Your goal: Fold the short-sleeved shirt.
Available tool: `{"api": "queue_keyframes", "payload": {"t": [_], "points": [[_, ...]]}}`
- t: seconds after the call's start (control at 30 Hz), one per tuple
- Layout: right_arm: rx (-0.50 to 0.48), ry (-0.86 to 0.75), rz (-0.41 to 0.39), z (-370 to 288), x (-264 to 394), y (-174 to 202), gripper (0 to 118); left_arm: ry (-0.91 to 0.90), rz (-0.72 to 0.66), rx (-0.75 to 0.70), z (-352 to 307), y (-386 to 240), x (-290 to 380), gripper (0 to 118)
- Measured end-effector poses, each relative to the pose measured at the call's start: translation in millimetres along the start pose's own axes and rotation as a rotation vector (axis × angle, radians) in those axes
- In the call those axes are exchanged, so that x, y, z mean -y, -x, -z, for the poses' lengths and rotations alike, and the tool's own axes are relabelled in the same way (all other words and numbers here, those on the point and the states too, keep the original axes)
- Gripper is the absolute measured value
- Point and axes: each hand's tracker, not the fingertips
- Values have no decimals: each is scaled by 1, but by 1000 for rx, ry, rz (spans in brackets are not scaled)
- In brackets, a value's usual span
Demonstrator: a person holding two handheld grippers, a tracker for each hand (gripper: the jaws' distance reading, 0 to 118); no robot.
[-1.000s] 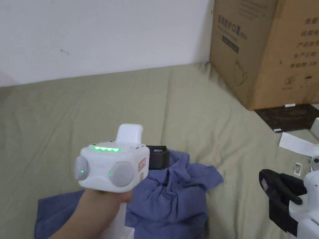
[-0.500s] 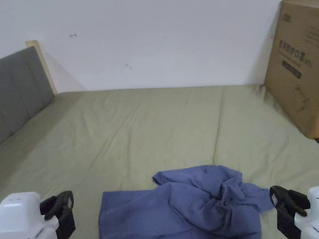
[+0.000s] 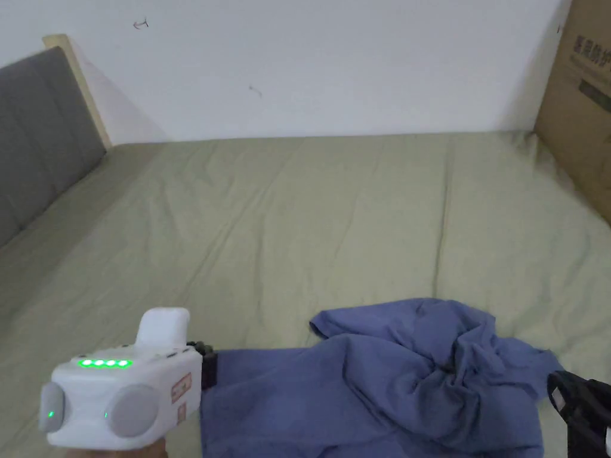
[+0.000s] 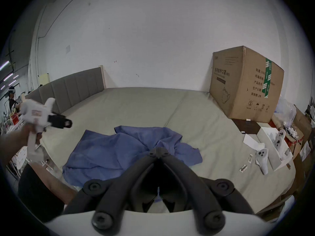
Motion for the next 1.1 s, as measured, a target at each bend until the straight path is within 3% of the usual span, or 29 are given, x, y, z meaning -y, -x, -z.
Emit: {"api": "queue_keyframes", "payload": {"t": [0.03,0.07,0.13,0.17,0.23,0.37,0.43,0.47,0.5,0.57,0.6,0.77,0.87,0.97,1.0,1.03,1.1], "points": [[6,9,3,4,1,-2,0,24,-13,-1,19,5,-8,2],[13,19,6,8,2,-5,0,55,-34,23,42,12,-17,14],[24,37,11,15,3,-9,0,146,-94,-9,78,19,-29,93],[28,45,12,19,4,-12,0,194,-107,-2,96,24,-31,118],[38,58,12,25,5,-15,0,154,-132,-10,118,30,-36,110],[52,76,27,37,5,-22,0,199,-196,-48,143,24,-23,110],[57,84,48,43,5,-26,0,259,-213,-45,143,12,-9,93],[55,89,60,45,5,-28,0,274,-157,-66,146,3,-5,90],[54,91,64,46,6,-29,0,193,-41,-128,136,-9,0,77],[57,100,64,49,8,-30,0,162,74,-114,123,-32,9,45],[58,106,61,50,10,-31,0,163,114,-115,117,-43,13,10],[84,166,86,65,21,-42,0,172,235,30,87,-73,30,10],[172,231,70,84,23,-62,0,91,142,18,67,-57,22,10],[143,283,205,117,21,-100,0,61,70,35,47,-40,10,10],[137,323,235,134,21,-112,6,51,55,39,42,-36,8,10],[133,359,241,150,21,-119,33,52,63,39,40,-34,7,10],[143,430,240,189,27,-129,116,39,66,37,36,-29,4,10]]}}
